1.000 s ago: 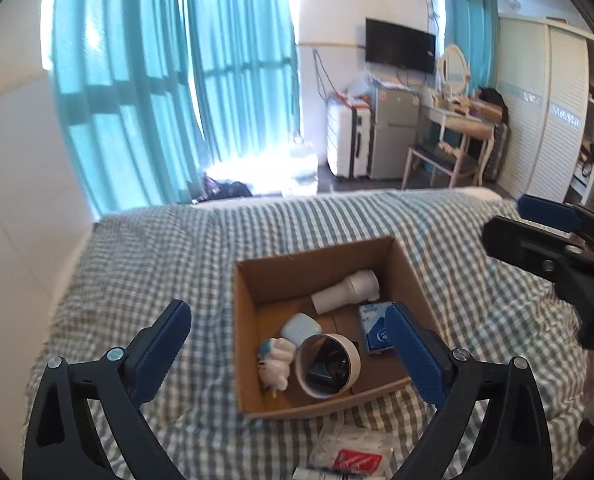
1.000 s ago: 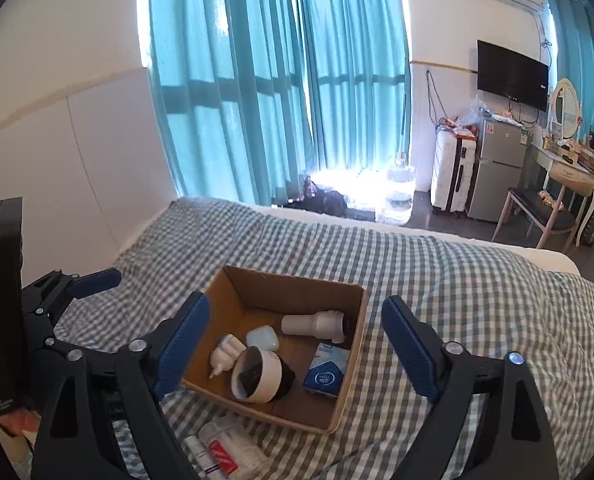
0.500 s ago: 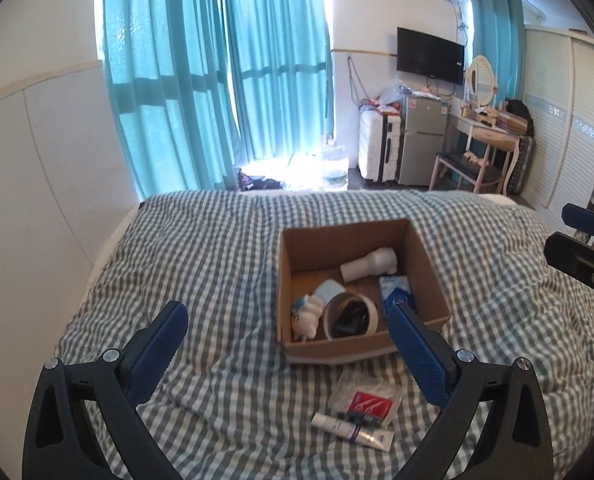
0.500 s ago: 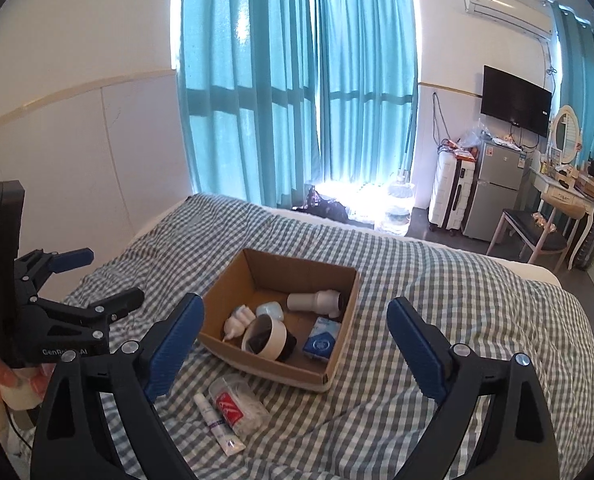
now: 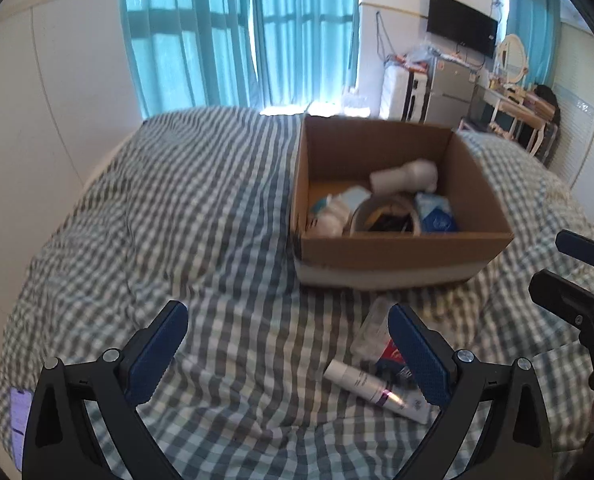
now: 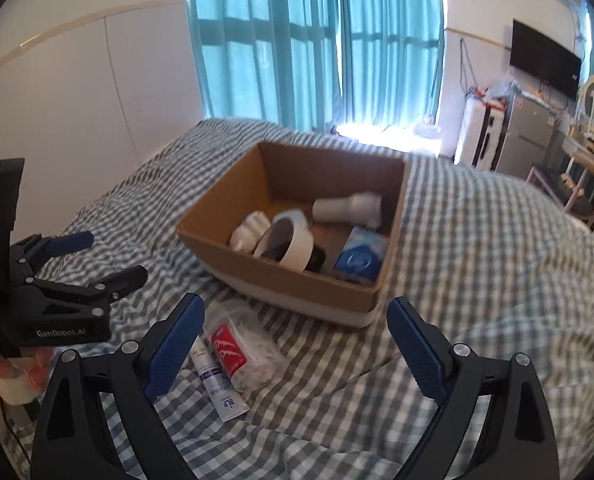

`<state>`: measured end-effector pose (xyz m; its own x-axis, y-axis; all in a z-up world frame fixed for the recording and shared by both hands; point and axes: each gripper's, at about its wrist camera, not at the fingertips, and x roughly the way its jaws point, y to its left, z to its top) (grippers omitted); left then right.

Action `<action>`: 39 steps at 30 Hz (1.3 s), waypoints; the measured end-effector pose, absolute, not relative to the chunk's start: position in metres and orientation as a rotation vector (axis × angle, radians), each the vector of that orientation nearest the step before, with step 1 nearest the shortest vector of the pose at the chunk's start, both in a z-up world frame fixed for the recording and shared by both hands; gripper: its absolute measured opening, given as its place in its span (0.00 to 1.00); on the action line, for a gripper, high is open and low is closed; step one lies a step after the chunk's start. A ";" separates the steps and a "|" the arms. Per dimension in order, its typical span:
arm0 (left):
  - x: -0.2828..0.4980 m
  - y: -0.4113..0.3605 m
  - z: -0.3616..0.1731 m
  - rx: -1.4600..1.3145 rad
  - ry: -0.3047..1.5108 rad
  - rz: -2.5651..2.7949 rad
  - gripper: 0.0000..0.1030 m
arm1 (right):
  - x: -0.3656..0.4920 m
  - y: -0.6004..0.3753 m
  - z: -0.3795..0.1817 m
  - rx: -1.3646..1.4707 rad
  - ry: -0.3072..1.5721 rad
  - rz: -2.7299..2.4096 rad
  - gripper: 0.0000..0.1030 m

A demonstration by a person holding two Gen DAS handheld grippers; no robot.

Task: Organize objects
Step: 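Move both tools back toward the floss container and toothpaste tube, then grasp the toothpaste tube with the left tool while the right tool grasps the floss container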

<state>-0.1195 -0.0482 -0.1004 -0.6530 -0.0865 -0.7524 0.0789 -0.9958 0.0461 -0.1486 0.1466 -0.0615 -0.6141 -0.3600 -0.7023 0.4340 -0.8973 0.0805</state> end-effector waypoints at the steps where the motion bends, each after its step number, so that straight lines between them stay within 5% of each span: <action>1: -0.120 -0.050 -0.112 1.274 -0.015 -2.747 1.00 | -0.152 0.142 -0.070 1.064 0.140 -2.465 0.90; 22: -0.130 -0.086 -0.186 1.473 0.126 -2.481 1.00 | -0.195 0.076 -0.175 1.306 0.262 -2.155 0.90; 28: -0.132 -0.082 -0.189 1.509 0.134 -2.476 1.00 | -0.187 0.064 -0.182 1.311 0.355 -2.134 0.65; 39: -0.119 -0.049 -0.171 1.480 0.021 -2.551 1.00 | -0.146 0.107 -0.147 1.254 0.322 -2.321 0.64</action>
<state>-0.1190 -0.0487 -0.1709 -0.4826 -0.1582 -0.8614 0.1723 -0.9815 0.0838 -0.1463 0.1068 -0.1472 -0.4656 -0.2989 -0.8330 0.5141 -0.8575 0.0203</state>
